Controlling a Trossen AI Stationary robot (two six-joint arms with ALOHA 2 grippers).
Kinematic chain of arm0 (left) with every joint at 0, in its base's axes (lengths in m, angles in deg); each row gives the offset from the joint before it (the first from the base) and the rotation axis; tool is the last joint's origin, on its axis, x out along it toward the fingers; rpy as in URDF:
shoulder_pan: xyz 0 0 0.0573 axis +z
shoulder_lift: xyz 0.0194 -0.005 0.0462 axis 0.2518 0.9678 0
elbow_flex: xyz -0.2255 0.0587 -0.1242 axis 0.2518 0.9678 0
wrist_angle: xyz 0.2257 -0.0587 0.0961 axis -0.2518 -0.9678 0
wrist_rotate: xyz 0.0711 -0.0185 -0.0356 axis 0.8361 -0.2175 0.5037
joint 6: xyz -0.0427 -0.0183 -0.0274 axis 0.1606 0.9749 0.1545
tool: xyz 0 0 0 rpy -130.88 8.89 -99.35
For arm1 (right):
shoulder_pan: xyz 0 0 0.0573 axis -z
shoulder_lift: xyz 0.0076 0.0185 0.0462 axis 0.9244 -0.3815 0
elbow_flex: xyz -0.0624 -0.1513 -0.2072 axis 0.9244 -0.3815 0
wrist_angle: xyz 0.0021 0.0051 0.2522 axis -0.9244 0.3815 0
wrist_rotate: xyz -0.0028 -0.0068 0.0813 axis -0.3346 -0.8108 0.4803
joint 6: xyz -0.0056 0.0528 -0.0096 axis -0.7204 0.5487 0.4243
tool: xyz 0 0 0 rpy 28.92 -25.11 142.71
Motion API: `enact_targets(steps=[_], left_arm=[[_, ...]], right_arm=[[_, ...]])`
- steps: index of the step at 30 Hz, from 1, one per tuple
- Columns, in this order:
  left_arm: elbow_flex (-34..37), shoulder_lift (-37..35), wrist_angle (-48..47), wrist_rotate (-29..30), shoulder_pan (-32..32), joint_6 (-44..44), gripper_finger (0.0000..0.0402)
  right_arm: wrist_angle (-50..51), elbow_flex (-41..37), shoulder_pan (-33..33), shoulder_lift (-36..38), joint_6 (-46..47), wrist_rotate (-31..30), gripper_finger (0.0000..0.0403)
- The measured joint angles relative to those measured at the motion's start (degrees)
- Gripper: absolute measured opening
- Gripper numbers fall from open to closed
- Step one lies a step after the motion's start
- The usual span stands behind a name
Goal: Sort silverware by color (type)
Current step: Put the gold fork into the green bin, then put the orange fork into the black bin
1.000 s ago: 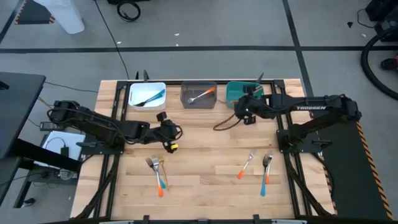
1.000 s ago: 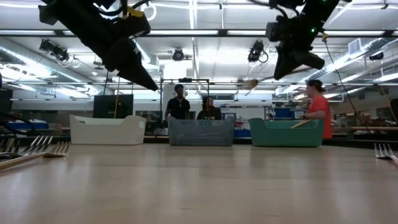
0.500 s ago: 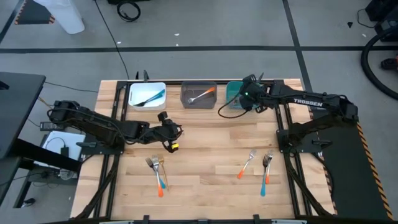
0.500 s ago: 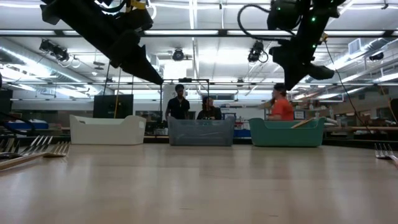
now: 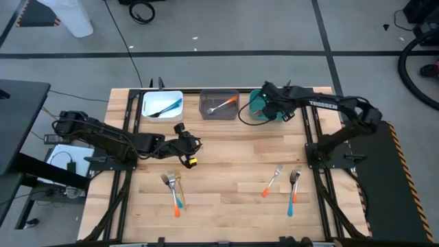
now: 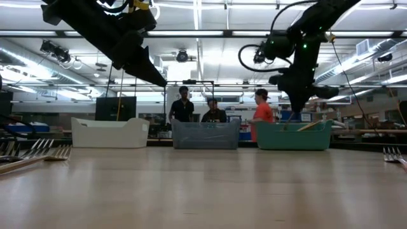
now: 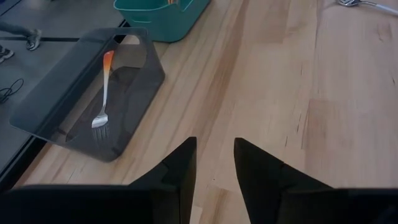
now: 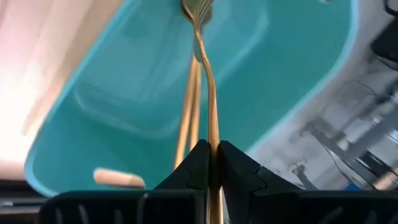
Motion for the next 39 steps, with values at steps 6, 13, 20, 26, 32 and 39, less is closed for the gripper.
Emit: enact_targets(steps=[6, 13, 20, 26, 32, 39], left_arm=[[0.00, 0.00, 0.00, 0.00, 0.00, 0.00, 0.0117], [0.00, 0.00, 0.00, 0.01, 0.00, 0.00, 0.0117], [-0.02, 0.00, -0.02, 0.02, 0.00, 0.00, 0.0117], [-0.02, 0.00, -0.01, 0.02, 0.02, -0.35, 0.0117], [-0.04, 0.00, 0.00, 0.02, 0.22, -0.57, 0.0117], [-0.04, 0.00, -0.02, 0.02, 0.28, -0.50, 0.0117]], right_arm=[[-1.26, 0.00, 1.79, -3.67, -0.14, 3.55, 0.0034], [-2.04, 0.09, 3.39, -5.57, 0.97, 5.94, 0.0039], [-1.74, -0.02, 4.60, -6.92, 4.59, 6.40, 0.0059], [-0.77, -0.02, 4.44, -7.50, 5.86, 5.71, 0.0085], [-2.11, -0.02, 3.37, -5.68, 5.90, 4.68, 0.0113], [-2.34, -0.02, 0.95, 0.45, 9.13, 3.20, 0.0124]])
